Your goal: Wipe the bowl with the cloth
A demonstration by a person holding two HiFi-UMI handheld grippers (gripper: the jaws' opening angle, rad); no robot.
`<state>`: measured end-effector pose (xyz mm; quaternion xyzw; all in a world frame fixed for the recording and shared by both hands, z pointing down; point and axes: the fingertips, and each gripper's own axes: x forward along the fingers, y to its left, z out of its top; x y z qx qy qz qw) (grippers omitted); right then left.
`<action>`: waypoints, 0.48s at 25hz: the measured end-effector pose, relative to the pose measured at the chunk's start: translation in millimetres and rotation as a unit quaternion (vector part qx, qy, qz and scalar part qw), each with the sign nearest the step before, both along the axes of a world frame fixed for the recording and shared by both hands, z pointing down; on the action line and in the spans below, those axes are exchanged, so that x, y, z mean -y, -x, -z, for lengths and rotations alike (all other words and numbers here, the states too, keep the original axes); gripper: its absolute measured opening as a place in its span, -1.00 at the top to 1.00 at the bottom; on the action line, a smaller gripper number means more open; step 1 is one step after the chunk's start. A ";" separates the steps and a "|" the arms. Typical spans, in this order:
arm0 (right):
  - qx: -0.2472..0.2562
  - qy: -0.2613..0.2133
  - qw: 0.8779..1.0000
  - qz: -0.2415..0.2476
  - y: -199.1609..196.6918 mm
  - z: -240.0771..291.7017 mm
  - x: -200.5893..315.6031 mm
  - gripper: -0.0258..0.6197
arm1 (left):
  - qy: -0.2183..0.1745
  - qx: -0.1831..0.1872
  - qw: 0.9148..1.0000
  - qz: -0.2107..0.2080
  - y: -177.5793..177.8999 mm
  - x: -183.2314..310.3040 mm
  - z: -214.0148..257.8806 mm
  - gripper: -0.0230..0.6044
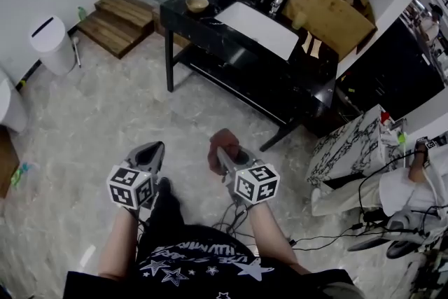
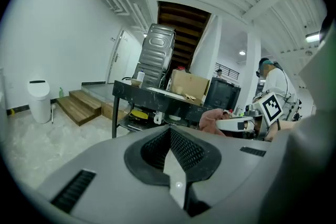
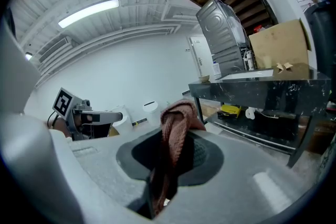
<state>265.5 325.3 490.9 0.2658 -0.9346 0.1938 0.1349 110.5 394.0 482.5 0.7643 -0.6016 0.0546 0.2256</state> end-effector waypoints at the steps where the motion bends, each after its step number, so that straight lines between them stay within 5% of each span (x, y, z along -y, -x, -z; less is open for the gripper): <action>1: -0.001 0.002 1.000 -0.004 6.9 0.1 9.8 0.71 | 0.001 -0.001 1.000 -0.002 7.9 10.1 -0.5 0.90; 12: -0.012 0.006 0.999 -0.041 81.0 13.1 98.1 0.71 | 0.001 -0.011 1.000 -0.023 94.7 100.9 11.9 0.90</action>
